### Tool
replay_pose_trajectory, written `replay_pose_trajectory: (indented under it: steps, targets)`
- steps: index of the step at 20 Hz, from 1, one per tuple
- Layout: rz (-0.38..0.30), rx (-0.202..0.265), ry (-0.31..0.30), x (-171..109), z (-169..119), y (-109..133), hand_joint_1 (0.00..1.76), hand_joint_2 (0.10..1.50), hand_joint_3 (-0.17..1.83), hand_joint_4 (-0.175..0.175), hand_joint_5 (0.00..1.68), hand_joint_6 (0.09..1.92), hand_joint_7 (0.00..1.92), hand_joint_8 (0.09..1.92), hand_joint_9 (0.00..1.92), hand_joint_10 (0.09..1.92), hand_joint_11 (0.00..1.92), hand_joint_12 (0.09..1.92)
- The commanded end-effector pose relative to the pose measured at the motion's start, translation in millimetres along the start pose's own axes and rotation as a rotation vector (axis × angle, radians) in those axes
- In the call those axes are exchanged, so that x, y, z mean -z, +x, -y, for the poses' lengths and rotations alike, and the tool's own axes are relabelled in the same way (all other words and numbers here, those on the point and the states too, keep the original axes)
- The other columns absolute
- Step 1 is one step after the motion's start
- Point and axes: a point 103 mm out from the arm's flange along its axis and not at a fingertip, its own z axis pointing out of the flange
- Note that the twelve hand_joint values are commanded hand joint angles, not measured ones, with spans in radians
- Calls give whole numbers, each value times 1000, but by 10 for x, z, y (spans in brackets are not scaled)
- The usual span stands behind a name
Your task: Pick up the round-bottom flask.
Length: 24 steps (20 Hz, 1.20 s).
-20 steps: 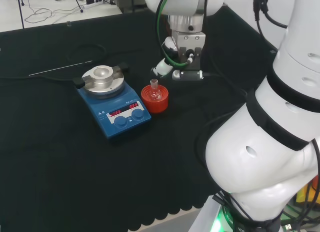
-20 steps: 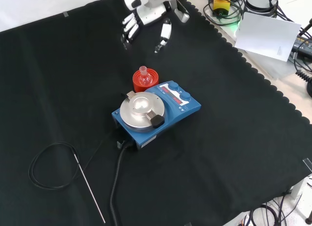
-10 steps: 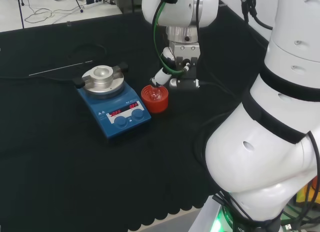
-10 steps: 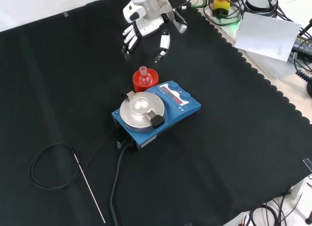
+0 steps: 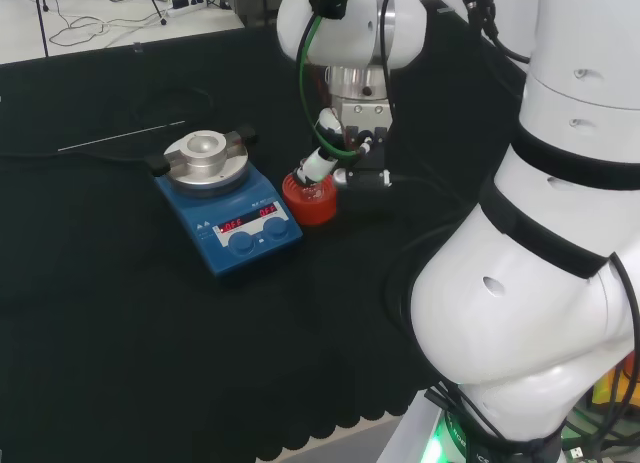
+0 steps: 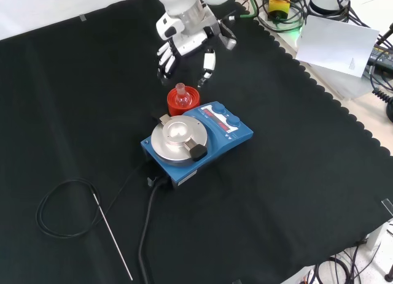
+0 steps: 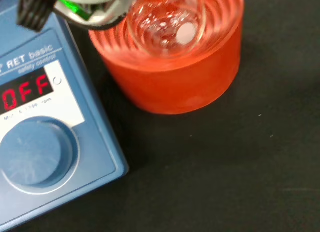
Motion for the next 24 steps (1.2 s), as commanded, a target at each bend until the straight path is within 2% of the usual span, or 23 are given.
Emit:
replay_pose_trajectory:
  steps: [1, 7, 16, 22, 24]
  targets:
    - [3, -2, -2, -86, -74, 109, 909, 609, 587, -29, 624, 213, 277, 711, 470, 694, 200, 1390]
    - [4, -16, -41, -104, -115, 94, 930, 603, 597, -30, 628, 283, 285, 704, 481, 677, 214, 1378]
    - [13, -26, -40, -143, -184, 43, 952, 599, 614, -33, 586, 519, 290, 707, 499, 670, 240, 1371]
    - [15, -29, -65, -93, -217, 57, 959, 605, 625, -33, 633, 613, 312, 711, 516, 667, 266, 1363]
    - [21, -28, -73, -85, -223, 74, 963, 610, 628, -32, 700, 661, 323, 714, 526, 668, 277, 1362]
